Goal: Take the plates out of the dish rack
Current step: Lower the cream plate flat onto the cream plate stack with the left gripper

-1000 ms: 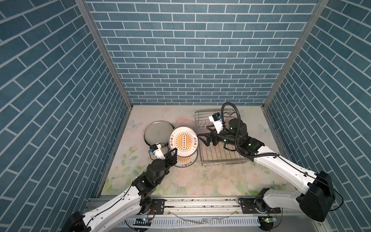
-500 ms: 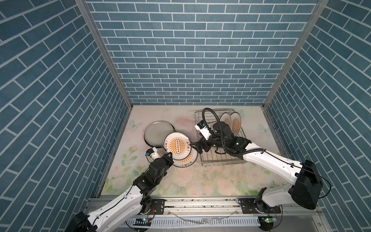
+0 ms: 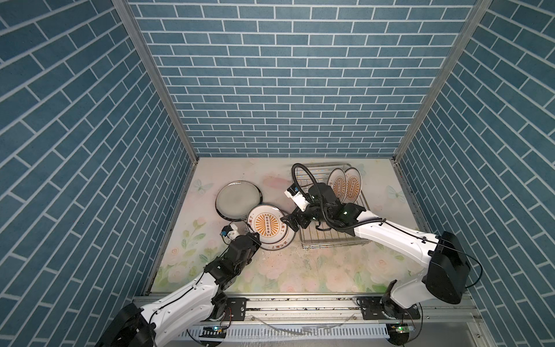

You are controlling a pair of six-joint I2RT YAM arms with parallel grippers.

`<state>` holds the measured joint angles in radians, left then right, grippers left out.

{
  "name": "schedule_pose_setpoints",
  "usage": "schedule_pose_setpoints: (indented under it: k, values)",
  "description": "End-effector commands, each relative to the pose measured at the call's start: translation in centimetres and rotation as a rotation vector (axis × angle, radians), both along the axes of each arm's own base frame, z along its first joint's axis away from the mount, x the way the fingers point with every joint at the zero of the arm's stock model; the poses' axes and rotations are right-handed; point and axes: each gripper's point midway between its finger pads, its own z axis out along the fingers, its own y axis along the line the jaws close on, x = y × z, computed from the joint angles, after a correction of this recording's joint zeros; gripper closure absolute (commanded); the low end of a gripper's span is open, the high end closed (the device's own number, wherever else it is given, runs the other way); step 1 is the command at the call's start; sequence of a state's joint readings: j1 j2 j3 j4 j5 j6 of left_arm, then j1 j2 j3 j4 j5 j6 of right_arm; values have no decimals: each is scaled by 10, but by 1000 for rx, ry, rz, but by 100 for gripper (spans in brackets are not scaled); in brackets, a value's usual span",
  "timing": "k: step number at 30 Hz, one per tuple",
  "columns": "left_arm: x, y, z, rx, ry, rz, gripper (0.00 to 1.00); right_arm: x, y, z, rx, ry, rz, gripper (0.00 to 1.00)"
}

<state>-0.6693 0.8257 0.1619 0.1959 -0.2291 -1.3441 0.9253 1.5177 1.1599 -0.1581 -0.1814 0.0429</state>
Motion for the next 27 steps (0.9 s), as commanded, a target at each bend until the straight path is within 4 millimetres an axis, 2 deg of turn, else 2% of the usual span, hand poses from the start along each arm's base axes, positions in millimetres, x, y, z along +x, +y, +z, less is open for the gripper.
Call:
schedule_pose_setpoints:
  k: [1, 10, 27]
  values:
    - [4, -6, 11, -50, -7, -3, 100, -1, 11, -3, -56, -49, 43, 4]
    - [6, -11, 2, -89, 33, -13, 100, 5, 21, -24, -135, -54, 34, 5]
    - [1, -11, -10, -107, 118, -16, 99, 8, 22, -28, -147, -61, 20, 4]
